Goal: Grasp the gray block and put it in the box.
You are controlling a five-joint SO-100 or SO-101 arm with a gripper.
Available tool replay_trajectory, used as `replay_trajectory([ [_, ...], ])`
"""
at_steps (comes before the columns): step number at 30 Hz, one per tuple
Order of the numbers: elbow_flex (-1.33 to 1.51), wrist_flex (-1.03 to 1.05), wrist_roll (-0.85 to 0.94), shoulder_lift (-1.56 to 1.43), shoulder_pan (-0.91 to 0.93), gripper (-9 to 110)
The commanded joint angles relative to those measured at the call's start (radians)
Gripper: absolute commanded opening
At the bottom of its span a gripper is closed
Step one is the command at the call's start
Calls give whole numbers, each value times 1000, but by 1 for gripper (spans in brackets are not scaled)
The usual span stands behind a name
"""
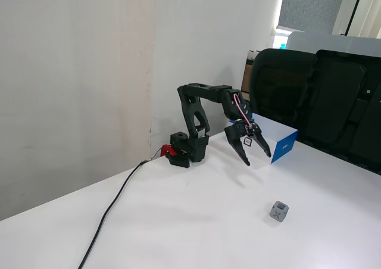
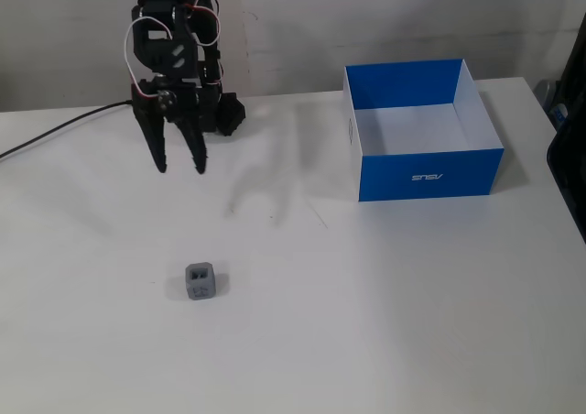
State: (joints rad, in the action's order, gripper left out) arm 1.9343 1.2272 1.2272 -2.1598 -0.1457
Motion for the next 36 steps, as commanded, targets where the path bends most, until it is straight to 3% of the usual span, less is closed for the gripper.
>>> replay_trajectory([
  [1,-206,75,37,130,26,30],
  [13,-341,135,146,325,40,34],
  [29,-905,302,229,788,-40,38],
  [36,-943,314,236,856,-31,38],
])
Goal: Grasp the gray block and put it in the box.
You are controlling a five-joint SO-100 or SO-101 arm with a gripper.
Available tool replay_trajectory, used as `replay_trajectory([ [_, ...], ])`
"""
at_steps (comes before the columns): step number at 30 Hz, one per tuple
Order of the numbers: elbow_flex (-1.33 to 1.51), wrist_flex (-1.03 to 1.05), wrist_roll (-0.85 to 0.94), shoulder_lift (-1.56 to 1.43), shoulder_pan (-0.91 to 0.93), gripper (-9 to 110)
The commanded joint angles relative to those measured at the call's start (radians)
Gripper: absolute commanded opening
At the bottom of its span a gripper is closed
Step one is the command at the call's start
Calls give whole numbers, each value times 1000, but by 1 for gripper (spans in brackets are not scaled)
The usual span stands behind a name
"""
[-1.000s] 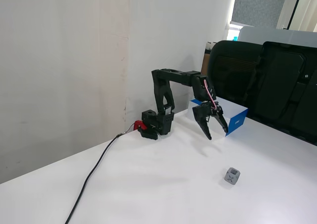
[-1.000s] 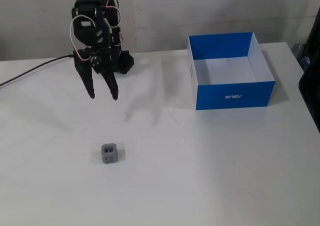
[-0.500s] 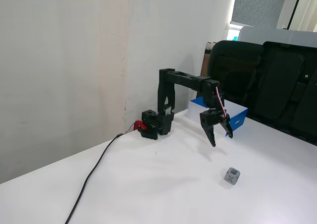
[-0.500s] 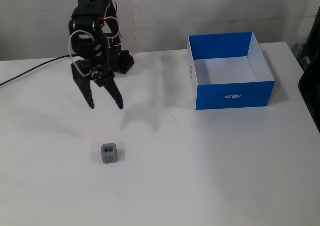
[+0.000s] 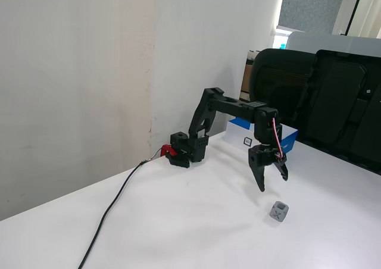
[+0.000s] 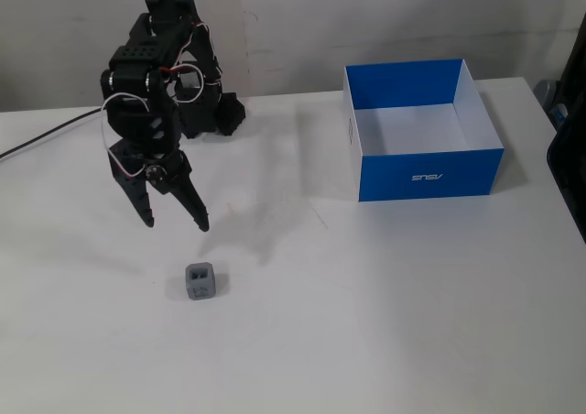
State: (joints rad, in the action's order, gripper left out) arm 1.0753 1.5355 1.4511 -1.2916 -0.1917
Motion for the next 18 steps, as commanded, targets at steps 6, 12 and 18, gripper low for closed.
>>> replay_trajectory([
  [6,-91,8,12,20,43,37],
  [12,-106,8,12,49,75,37],
  [18,-249,43,18,166,74,37],
])
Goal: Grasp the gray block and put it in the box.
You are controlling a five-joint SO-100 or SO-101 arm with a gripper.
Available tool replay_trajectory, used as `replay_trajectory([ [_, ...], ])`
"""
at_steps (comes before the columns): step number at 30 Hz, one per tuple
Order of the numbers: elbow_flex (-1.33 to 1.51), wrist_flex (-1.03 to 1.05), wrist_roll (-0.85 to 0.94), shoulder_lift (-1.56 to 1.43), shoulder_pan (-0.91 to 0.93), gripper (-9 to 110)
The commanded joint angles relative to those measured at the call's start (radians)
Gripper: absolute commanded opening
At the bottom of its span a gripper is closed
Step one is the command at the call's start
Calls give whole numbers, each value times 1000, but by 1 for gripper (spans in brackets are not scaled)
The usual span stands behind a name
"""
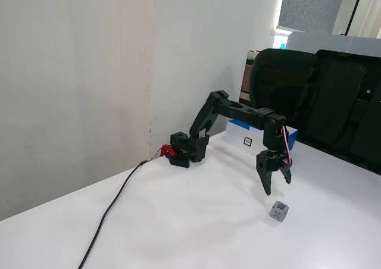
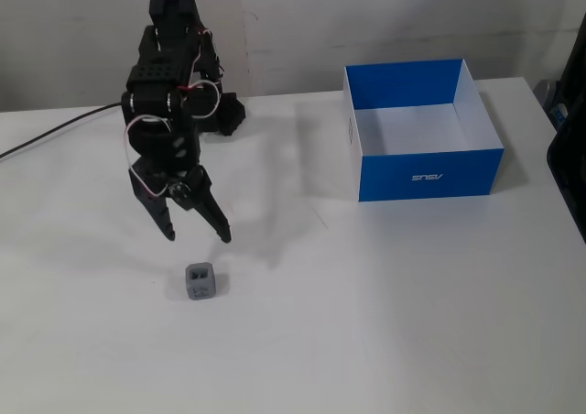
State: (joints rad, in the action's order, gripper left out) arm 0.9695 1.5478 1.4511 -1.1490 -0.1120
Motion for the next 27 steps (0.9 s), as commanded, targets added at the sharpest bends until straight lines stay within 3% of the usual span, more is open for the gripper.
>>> replay_trajectory([
  [1,-195,52,18,58,-8,37],
  [12,-565,195,28,342,-23,37],
  [18,-960,336,35,580,-32,37],
  [27,-956,336,34,609,-38,34],
])
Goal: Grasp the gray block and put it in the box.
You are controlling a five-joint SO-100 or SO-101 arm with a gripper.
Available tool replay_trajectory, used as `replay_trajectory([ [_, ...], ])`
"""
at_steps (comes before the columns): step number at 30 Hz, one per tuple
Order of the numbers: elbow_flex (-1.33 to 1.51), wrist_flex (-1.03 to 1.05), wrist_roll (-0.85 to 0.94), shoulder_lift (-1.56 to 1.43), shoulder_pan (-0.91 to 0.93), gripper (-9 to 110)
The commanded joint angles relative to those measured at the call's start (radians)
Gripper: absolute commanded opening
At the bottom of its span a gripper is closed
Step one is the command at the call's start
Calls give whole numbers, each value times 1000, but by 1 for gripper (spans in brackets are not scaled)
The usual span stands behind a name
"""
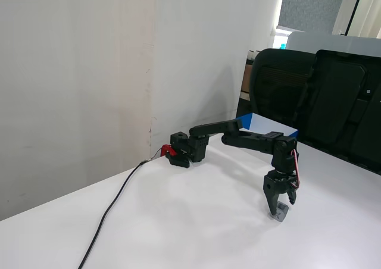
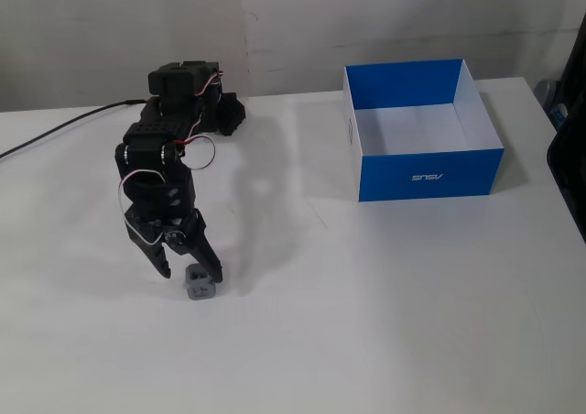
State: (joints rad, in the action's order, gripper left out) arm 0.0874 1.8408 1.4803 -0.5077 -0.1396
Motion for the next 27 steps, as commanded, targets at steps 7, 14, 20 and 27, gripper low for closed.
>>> replay_trajectory([
  [7,-58,43,-8,-25,2,35],
  [14,-23,43,-32,3,23,35],
  [20,-17,43,-46,40,37,35],
  [27,-11,43,-60,44,49,8],
])
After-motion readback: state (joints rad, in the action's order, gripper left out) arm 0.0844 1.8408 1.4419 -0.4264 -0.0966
